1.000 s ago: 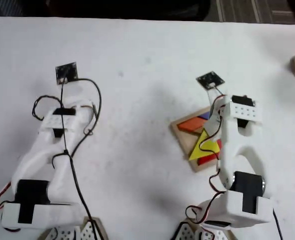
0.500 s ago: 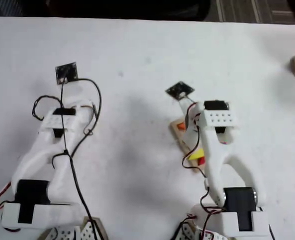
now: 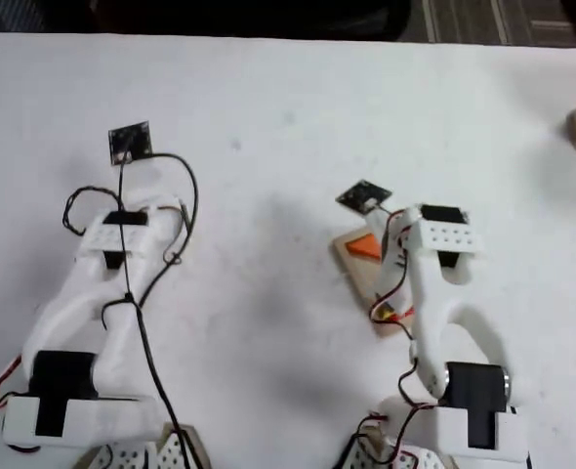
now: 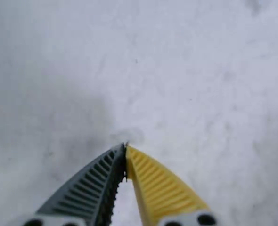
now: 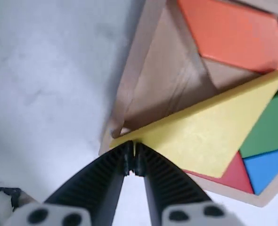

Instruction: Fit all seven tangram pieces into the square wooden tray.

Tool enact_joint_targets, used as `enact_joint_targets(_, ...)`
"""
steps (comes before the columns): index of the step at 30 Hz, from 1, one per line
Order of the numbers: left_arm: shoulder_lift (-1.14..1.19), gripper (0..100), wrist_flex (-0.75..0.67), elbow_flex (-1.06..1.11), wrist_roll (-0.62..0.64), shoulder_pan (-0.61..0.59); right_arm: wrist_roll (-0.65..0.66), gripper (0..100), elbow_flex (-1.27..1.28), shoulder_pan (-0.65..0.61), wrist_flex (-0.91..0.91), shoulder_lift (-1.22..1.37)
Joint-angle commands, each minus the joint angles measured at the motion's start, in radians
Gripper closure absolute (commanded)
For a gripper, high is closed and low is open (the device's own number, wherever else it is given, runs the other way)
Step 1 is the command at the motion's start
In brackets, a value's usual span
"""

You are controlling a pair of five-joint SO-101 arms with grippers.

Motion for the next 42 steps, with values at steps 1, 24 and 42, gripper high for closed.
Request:
enact_joint_targets(1,-0.048,98,0.005,-0.008,-0.009,0.015,0.043,98.1,-0.002,0.054,0.012,-0.005)
enact_joint_targets(24,-0.047,98,0.005,-0.008,-0.009,0.015,0.043,97.6,-0.284,0.34,0.094,0.028)
enact_joint_targets(42,-0.047,98,0.005,-0.006,-0.009,0.013,-0.018,97.6,-0.288,0.239,-0.136,0.217)
